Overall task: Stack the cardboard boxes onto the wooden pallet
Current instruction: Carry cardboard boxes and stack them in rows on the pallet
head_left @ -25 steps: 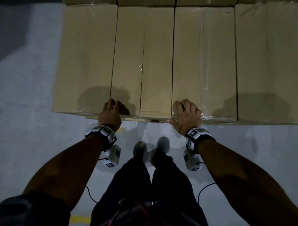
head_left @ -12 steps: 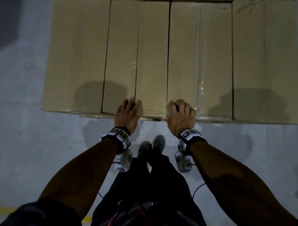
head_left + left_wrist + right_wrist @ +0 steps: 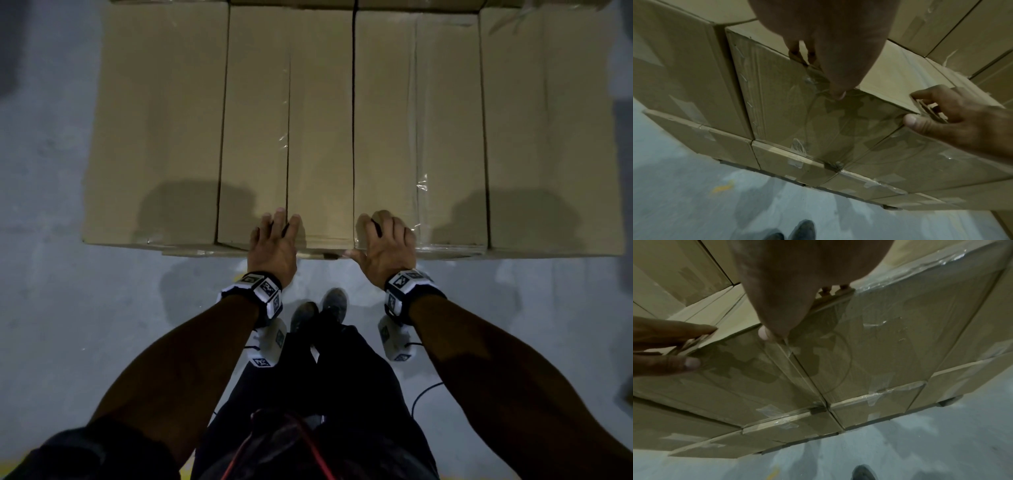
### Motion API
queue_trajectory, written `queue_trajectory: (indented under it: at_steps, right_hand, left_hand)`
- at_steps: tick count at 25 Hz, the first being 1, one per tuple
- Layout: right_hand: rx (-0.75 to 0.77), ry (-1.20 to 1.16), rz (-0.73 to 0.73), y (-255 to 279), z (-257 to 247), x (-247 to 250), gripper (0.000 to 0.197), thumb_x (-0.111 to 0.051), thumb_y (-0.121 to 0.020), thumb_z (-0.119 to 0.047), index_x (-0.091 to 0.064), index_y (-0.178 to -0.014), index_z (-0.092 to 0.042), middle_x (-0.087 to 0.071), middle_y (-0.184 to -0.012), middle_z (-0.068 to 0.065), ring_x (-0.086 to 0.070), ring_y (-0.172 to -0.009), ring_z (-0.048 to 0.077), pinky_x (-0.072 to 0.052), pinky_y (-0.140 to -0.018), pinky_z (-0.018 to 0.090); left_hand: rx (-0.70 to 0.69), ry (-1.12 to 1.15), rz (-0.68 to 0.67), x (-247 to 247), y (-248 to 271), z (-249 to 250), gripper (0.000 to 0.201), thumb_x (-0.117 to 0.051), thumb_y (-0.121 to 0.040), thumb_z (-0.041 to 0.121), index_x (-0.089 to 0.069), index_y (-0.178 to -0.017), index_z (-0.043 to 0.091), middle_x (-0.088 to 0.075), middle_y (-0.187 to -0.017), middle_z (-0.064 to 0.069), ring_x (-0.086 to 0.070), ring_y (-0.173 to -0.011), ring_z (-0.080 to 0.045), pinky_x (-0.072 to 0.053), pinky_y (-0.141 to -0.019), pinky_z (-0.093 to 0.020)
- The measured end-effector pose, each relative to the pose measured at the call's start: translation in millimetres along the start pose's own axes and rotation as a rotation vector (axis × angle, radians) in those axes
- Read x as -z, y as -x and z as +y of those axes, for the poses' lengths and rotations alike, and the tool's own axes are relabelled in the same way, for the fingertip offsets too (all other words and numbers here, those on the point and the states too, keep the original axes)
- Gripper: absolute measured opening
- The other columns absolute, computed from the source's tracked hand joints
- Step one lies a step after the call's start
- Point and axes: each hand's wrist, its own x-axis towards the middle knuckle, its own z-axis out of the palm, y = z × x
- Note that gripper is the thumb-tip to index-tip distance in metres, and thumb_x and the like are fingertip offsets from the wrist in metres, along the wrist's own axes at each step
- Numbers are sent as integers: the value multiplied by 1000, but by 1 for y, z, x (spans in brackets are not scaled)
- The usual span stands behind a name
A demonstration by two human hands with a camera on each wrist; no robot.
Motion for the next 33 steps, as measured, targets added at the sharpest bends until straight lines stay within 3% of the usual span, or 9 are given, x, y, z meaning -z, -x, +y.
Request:
queue_trajectory:
  at_steps: [4,9,12,15,19,23,26,30,33]
  right_hand:
    - [-11,-77,-39,13,16,10,67,-57,-92,-48,-26,-148,-28,-25,-150,8,-32,-135,34,-29,-111,46]
    - [-166,-122,3,41,78,11,62,-64,-89,-33,-37,-144,-22,-32,-151,11,-33,-137,37,-30,-111,48]
    - [-236,-113,-18,47,130,11,73,-66,-90,-35,-29,-151,-21,-25,-156,12,-29,-140,37,-27,-113,48]
    - [-263,-135,-20,44,180,6,90,-74,-85,-33,-18,-156,-23,-16,-161,14,-22,-145,37,-25,-117,49]
    - [-138,-68,-13,41,230,-6,105,-82,-78,-28,-15,-158,-22,-8,-165,15,-13,-150,38,-22,-118,52]
    - [21,-3,61,27,246,-6,103,-85,-71,-31,-27,-155,-16,-22,-162,16,-25,-146,39,-29,-113,55]
    - [58,35,30,19,251,-2,106,-82,-74,-41,-19,-157,-18,-15,-164,13,-20,-148,36,-23,-117,51]
    - [73,45,-23,18,253,-6,105,-54,-85,-71,3,-159,-24,6,-167,7,-2,-152,31,-9,-120,49]
    - [54,28,15,18,247,-8,98,-54,-86,-69,-8,-158,-20,-4,-166,11,-9,-151,35,-14,-119,51]
  left_hand:
    - [-37,-44,23,11,8,15,72,-49,-97,25,-10,-157,22,-2,-165,-7,-6,-151,-32,-21,-119,-48]
    - [-215,-54,-27,17,2,60,76,-45,-98,20,1,-158,22,9,-166,-4,5,-152,-30,-12,-123,-47]
    - [-259,-82,-20,7,-7,88,73,-42,-101,21,3,-158,22,9,-166,-5,3,-153,-29,-11,-123,-44]
    - [-233,-93,85,-8,-14,104,70,-42,-100,15,-5,-159,22,0,-166,-9,-4,-152,-33,-18,-122,-45]
    - [-159,26,180,-22,-12,119,68,-40,-96,-2,-21,-157,21,-13,-164,-13,-12,-150,-39,-23,-119,-51]
    - [-78,16,108,-17,-13,121,70,-49,-98,4,-18,-158,24,-10,-165,-11,-9,-151,-37,-29,-117,-53]
    - [-44,-8,59,-12,-14,126,73,-54,-97,8,-18,-158,26,-11,-165,-9,-12,-151,-36,-41,-106,-57]
    - [6,-13,36,-10,-13,131,75,-54,-96,5,-18,-158,26,-9,-166,-8,-10,-151,-36,-43,-103,-59]
    - [1,16,66,-11,-14,132,71,-55,-95,5,-26,-156,24,-15,-165,-10,-15,-150,-39,-47,-96,-63]
